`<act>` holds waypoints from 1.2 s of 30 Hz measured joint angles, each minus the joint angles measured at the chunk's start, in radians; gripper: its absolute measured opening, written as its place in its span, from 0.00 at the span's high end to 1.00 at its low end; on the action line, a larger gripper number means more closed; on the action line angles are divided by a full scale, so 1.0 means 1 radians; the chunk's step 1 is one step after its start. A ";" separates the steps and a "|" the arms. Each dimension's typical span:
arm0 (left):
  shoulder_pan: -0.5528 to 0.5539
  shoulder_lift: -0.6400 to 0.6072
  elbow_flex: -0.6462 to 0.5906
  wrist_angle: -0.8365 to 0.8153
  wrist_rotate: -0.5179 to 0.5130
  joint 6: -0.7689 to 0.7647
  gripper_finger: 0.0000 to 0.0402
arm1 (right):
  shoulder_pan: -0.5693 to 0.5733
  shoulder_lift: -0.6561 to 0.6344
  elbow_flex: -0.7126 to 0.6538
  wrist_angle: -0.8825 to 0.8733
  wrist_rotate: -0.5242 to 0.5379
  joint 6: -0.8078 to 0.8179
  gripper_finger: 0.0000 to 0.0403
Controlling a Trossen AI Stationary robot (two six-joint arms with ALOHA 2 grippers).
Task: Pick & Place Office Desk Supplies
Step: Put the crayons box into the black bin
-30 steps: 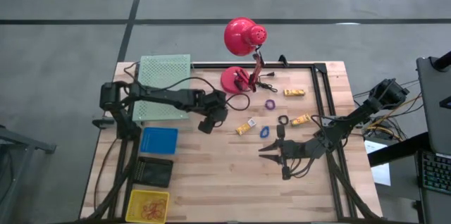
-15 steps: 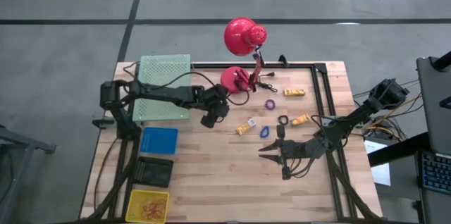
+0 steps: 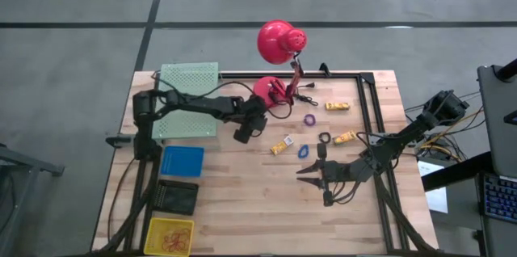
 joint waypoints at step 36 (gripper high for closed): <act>0.047 0.050 0.035 -0.095 0.057 -0.057 0.67 | 0.000 0.000 0.000 0.002 0.000 0.000 0.83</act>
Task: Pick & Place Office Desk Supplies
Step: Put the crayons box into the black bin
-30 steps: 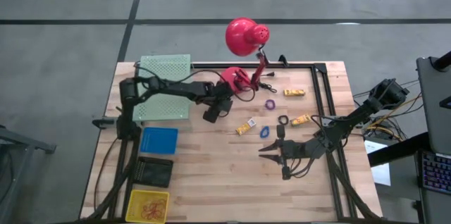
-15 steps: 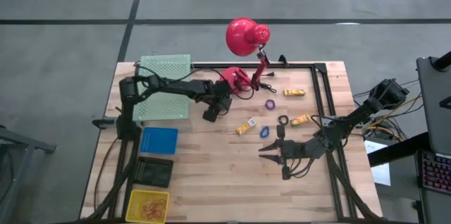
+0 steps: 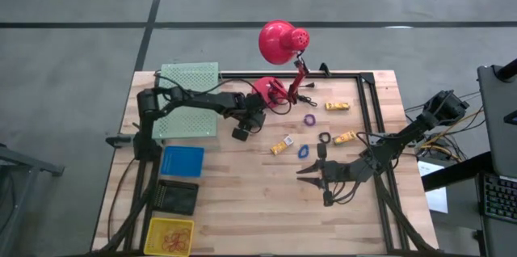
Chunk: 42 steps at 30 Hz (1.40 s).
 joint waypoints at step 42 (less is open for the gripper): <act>-0.634 -0.369 0.001 -0.339 -0.261 -0.480 0.67 | 0.000 0.000 0.000 -0.022 0.000 0.000 0.80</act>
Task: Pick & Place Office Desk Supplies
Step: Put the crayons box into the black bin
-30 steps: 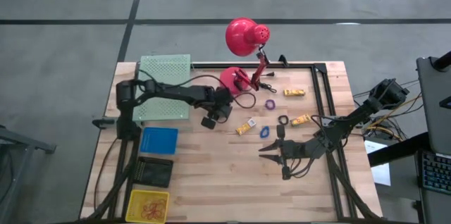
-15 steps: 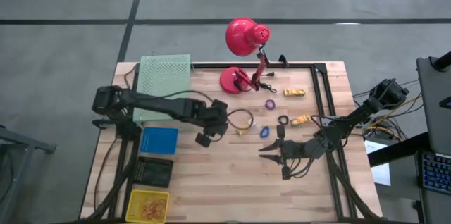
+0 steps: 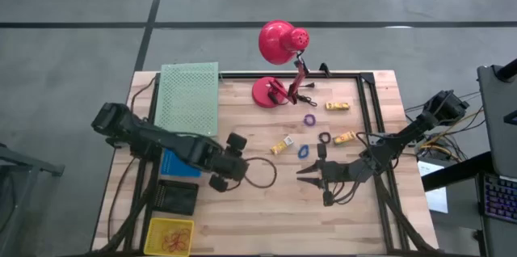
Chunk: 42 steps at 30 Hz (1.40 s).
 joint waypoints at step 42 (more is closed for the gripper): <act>-0.334 -0.060 0.014 -0.511 0.404 -1.095 0.67 | 0.000 0.000 0.000 0.001 0.000 0.000 0.81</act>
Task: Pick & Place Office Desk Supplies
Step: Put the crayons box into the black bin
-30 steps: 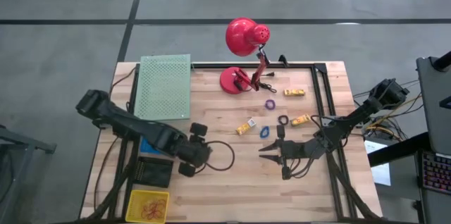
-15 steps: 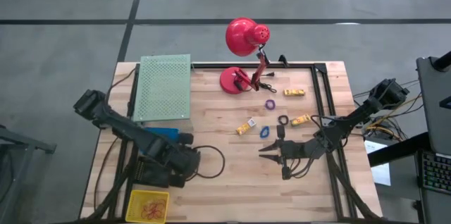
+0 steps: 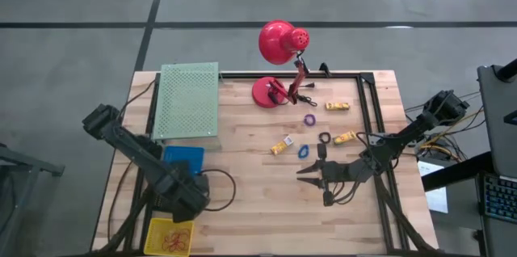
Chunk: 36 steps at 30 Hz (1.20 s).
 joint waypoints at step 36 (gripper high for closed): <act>-0.009 0.000 -0.329 0.228 0.104 -0.044 0.67 | 0.000 0.000 0.000 0.000 0.000 0.000 0.83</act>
